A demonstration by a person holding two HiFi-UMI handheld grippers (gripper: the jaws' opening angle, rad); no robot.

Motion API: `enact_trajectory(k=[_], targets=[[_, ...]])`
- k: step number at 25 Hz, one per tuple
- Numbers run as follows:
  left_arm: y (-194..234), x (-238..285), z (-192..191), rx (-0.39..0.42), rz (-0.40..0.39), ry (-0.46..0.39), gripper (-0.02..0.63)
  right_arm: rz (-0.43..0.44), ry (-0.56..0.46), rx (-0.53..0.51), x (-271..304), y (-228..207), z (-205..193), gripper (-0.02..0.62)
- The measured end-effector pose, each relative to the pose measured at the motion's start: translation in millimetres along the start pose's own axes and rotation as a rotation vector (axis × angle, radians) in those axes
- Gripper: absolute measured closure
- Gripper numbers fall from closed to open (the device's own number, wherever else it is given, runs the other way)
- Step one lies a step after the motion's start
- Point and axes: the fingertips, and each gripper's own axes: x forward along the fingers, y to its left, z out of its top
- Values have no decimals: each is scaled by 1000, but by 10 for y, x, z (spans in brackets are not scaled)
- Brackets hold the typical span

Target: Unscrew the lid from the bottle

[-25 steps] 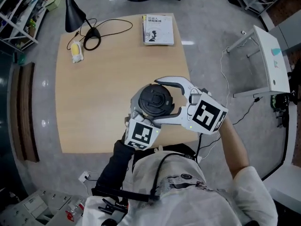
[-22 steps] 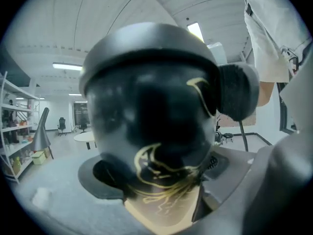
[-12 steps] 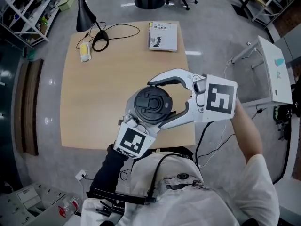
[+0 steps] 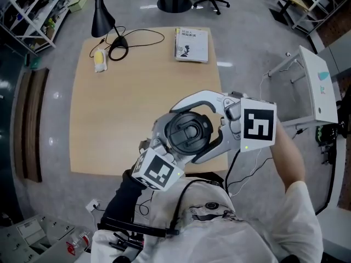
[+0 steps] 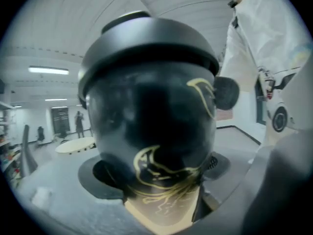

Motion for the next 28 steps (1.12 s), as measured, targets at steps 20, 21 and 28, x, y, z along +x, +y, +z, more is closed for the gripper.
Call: enact_trajectory(k=[20, 21, 28], targets=[[-359, 10, 181, 29, -275, -46, 179, 164, -165, 27, -156, 214, 202, 129], [-430, 21, 218, 10, -315, -65, 179, 225, -175, 35, -177, 267, 214, 129], [55, -1, 108, -102, -98, -56, 179, -195, -124, 264, -321, -152, 29, 6]])
